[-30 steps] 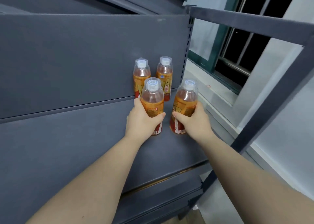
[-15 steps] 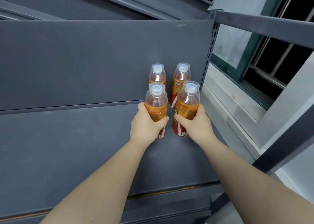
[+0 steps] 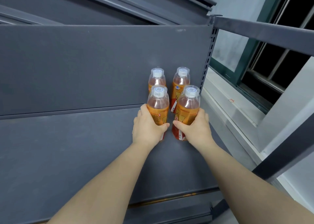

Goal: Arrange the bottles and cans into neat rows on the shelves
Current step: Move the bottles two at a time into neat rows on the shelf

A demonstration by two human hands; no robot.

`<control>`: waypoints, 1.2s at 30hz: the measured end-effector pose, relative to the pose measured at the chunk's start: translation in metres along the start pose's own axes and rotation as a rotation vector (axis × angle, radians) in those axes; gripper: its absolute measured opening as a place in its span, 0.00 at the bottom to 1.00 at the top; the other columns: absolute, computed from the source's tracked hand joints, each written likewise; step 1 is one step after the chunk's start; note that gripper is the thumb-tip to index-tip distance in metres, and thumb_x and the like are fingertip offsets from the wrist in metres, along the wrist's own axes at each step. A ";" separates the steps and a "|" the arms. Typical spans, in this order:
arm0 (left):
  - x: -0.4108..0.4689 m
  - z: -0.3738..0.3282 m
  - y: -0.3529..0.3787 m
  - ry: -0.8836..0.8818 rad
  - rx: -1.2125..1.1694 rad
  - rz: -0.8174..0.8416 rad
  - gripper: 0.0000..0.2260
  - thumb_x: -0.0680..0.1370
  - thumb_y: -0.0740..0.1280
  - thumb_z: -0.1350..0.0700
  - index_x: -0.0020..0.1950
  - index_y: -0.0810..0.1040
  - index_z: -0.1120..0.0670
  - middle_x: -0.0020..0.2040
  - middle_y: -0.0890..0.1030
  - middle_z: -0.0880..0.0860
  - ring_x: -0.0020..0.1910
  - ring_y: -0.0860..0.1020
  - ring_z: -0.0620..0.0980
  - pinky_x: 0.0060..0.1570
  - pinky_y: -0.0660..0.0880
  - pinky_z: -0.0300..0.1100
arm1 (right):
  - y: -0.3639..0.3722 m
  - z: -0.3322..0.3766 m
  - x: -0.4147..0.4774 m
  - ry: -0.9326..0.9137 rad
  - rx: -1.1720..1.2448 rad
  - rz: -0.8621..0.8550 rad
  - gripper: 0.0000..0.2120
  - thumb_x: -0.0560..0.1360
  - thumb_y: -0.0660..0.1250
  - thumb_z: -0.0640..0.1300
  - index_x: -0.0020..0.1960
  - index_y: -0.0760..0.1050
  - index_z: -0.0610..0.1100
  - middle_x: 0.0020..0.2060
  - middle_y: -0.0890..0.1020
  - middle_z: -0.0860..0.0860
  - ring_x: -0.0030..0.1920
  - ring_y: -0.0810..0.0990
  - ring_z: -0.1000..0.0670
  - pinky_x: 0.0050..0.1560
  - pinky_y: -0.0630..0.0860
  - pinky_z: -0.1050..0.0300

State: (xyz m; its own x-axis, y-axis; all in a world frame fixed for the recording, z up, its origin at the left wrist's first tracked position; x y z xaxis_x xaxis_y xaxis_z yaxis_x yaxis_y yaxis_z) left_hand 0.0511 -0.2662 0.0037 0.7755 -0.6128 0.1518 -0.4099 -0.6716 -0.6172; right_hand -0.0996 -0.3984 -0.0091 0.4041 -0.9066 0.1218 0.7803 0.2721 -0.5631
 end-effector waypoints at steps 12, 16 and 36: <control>0.000 0.010 0.004 0.005 -0.128 0.085 0.40 0.71 0.78 0.47 0.75 0.58 0.48 0.69 0.67 0.51 0.68 0.69 0.50 0.65 0.73 0.48 | 0.002 -0.005 -0.007 -0.011 0.169 0.054 0.40 0.71 0.77 0.54 0.74 0.57 0.53 0.67 0.71 0.54 0.66 0.73 0.51 0.63 0.76 0.50; 0.003 0.011 0.003 -0.006 -0.103 0.052 0.39 0.71 0.78 0.45 0.75 0.60 0.46 0.68 0.69 0.50 0.68 0.70 0.52 0.66 0.73 0.52 | -0.002 -0.006 -0.004 -0.025 0.087 0.019 0.41 0.70 0.77 0.57 0.75 0.59 0.54 0.68 0.70 0.52 0.67 0.72 0.49 0.65 0.76 0.44; 0.018 0.007 0.025 -0.018 -0.129 0.031 0.35 0.74 0.76 0.53 0.74 0.59 0.46 0.66 0.71 0.50 0.66 0.73 0.53 0.65 0.74 0.53 | 0.013 -0.007 0.022 -0.019 0.097 0.058 0.35 0.74 0.76 0.47 0.74 0.60 0.48 0.65 0.75 0.50 0.63 0.76 0.48 0.60 0.76 0.52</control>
State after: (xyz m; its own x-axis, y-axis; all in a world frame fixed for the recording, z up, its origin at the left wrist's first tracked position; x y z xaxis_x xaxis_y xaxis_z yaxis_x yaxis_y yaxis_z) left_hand 0.0586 -0.2912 -0.0139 0.7693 -0.6275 0.1199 -0.4913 -0.7011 -0.5168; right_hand -0.0836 -0.4172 -0.0199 0.4585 -0.8822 0.1072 0.7974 0.3551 -0.4879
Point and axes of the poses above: each hand's wrist, its own x-axis towards the middle knuckle, its own y-axis out of the palm, z = x × y, the point moved 8 cm from there along x, towards the middle knuckle
